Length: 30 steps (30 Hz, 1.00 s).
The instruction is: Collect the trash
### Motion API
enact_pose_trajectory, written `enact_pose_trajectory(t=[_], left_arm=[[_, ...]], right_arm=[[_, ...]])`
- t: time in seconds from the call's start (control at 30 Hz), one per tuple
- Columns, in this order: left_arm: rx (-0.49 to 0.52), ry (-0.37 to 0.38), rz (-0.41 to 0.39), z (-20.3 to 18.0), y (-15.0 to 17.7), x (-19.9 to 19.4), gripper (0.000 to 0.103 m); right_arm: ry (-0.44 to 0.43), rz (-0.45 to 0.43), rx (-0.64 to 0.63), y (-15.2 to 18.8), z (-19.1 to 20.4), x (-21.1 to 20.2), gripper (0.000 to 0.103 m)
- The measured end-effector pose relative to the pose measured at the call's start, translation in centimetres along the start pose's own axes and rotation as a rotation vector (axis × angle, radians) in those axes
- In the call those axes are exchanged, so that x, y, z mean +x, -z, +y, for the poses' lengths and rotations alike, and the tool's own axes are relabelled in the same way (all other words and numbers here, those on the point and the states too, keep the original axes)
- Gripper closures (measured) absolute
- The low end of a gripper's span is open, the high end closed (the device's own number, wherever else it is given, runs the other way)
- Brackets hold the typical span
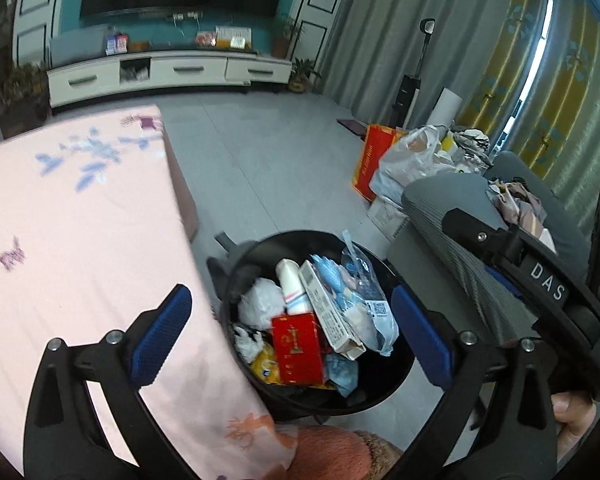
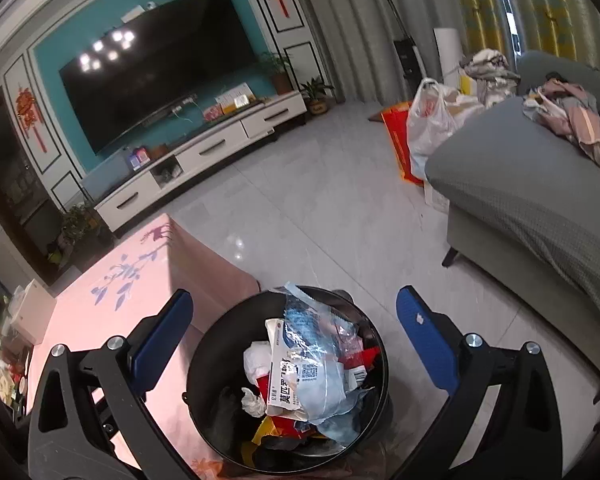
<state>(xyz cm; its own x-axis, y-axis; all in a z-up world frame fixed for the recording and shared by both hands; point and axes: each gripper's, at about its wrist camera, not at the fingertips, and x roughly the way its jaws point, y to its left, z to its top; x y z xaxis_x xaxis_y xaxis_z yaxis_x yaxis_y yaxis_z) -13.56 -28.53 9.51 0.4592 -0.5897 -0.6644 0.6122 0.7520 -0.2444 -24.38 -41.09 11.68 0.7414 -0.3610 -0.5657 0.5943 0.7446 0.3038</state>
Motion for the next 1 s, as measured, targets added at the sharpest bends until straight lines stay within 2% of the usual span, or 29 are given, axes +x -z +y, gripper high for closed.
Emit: enact_pose_trajectory(t=[0.13,0.3,0.4,0.5,0.7,1.0], left_arm=[[0.022,-0.017,-0.048,-0.3,-0.1,-1.7,0.003],[-0.014,0.04,-0.057,0.0,0.0,-2.6,0.003],[-0.015,0.037,-0.059,0.1,0.1,-2.6,0.003],[-0.005,0.007,-0.059,0.1,0.3,-2.6,0.003],[-0.005,0.0,-0.048,0.2,0.4,-2.4,0.003],[-0.029,0.024,-0.006,0.4,0.8,-1.5,0.003]], right_arm=[[0.009,-0.006,-0.02,-0.1,0.5,-0.2,0.003],[0.022,0.001,-0.046,0.2,1.0,-0.1,0.003],[0.025,0.007,-0.054,0.3,1.1,0.1,0.003],[0.027,0.013,-0.057,0.4,1.3,0.3,0.003],[0.04,0.024,-0.07,0.5,1.4,0.7,0.003],[0.03,0.036,-0.064,0.6,1.2,1.0,0.003]])
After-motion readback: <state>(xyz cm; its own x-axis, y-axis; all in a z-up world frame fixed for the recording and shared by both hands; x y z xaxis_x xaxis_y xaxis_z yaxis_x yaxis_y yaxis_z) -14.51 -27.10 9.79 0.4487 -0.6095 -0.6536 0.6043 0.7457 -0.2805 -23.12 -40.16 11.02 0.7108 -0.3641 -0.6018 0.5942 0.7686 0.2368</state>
